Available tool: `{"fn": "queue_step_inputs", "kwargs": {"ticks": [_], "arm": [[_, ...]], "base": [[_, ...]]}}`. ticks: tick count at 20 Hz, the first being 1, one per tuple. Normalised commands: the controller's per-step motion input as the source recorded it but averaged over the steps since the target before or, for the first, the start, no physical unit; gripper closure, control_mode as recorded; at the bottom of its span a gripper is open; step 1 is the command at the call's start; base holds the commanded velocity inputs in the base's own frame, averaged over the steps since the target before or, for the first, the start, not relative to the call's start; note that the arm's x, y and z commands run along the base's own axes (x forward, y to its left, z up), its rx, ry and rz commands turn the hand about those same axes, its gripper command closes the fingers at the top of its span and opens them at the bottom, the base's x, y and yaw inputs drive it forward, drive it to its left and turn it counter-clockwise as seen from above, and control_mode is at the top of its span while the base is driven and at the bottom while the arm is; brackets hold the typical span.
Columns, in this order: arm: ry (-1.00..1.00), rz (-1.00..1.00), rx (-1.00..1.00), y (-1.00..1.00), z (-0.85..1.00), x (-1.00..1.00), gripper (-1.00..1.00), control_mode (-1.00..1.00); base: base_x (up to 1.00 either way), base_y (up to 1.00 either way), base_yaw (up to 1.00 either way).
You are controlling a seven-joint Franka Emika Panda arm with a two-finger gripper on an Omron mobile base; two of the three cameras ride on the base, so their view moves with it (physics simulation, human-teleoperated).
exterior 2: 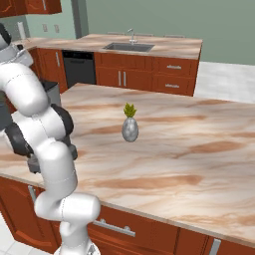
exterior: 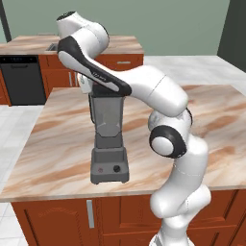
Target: Grab the lime and onion from the fridge, place them in the blender, close the lid, and turn on the blender to create a marinade.
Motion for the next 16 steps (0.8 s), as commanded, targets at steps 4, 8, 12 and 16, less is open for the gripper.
{"fn": "queue_step_inputs", "kwargs": {"ticks": [4, 8, 12, 16], "arm": [[-0.24, -0.05, 0.0, -0.06, -0.01, -0.67, -1.0, -1.0], [-0.43, -0.06, 0.0, -0.21, -0.11, -0.85, -1.0, -1.0], [-0.46, -0.08, 0.0, -0.28, -0.19, -0.92, -1.0, -1.0], [-0.34, -0.04, 0.0, -0.37, -0.53, -0.75, -1.0, -1.0]], "base": [[0.0, 0.0, 0.0], [0.0, 0.0, 0.0], [0.0, 0.0, 0.0], [0.0, 0.0, 0.0]]}}
